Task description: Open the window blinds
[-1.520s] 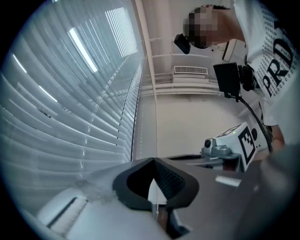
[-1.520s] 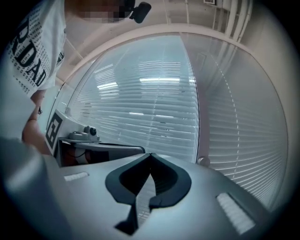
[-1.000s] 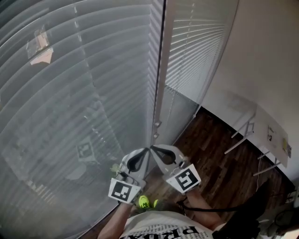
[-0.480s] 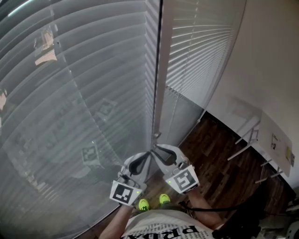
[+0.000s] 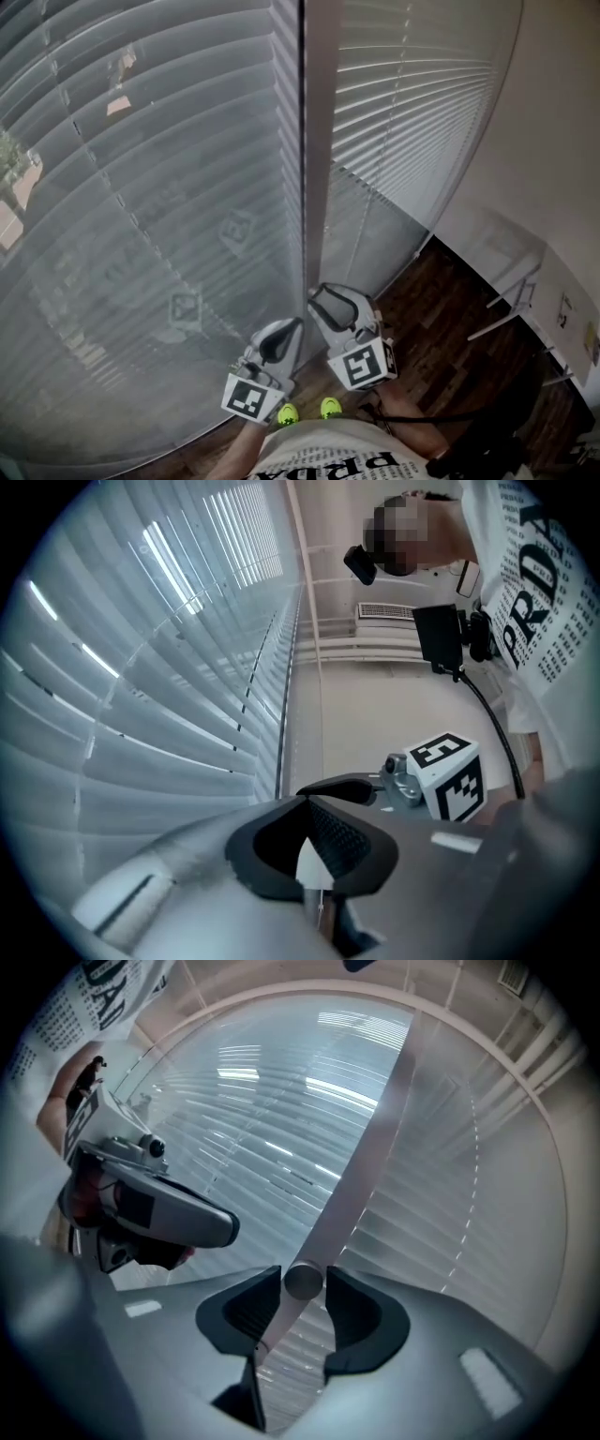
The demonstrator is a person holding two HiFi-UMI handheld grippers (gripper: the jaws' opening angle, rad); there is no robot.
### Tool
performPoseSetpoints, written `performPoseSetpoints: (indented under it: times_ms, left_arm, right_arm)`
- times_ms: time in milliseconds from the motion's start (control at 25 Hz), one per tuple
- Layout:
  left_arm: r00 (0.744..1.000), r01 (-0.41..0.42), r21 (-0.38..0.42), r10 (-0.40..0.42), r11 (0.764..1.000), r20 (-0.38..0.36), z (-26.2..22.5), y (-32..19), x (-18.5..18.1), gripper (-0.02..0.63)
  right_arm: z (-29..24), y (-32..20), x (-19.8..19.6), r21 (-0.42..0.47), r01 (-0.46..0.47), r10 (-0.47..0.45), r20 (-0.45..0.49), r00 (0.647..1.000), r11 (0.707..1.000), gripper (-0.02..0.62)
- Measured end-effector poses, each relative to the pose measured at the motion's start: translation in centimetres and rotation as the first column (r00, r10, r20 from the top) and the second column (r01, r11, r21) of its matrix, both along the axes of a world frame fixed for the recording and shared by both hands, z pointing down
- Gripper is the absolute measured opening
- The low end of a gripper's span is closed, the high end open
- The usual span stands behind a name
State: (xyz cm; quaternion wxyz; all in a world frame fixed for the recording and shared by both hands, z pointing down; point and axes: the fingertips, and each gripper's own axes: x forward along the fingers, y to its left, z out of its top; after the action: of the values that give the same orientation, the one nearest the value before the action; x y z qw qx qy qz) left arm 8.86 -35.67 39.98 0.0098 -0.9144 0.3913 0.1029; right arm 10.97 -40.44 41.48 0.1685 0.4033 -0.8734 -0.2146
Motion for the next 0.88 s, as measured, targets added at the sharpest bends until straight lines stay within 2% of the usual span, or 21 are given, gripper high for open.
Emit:
performPoseSetpoints:
  times_ms: [320, 480, 880]
  left_arm:
    - [0.999, 0.029, -0.005, -0.029, 1.000, 0.016, 0.7, -0.9, 0.3, -0.008]
    - [0.999, 0.028, -0.003, -0.028, 1.000, 0.018, 0.8, -1.1, 0.2, -0.008]
    - [1.000, 0.006, 0.004, -0.006, 1.000, 0.016, 0.9, -1.0, 0.2, -0.008]
  right_arm:
    - [0.5, -1.2, -0.3, 0.076, 0.044, -0.038, -0.072, 0.997, 0.996, 0.133]
    - [0.5, -1.1, -0.4, 0.121, 0.039, -0.027, -0.101, 0.995, 0.992, 0.129]
    - [0.7, -1.3, -0.3, 0.138, 0.022, -0.010, -0.087, 0.996, 0.990, 0.127]
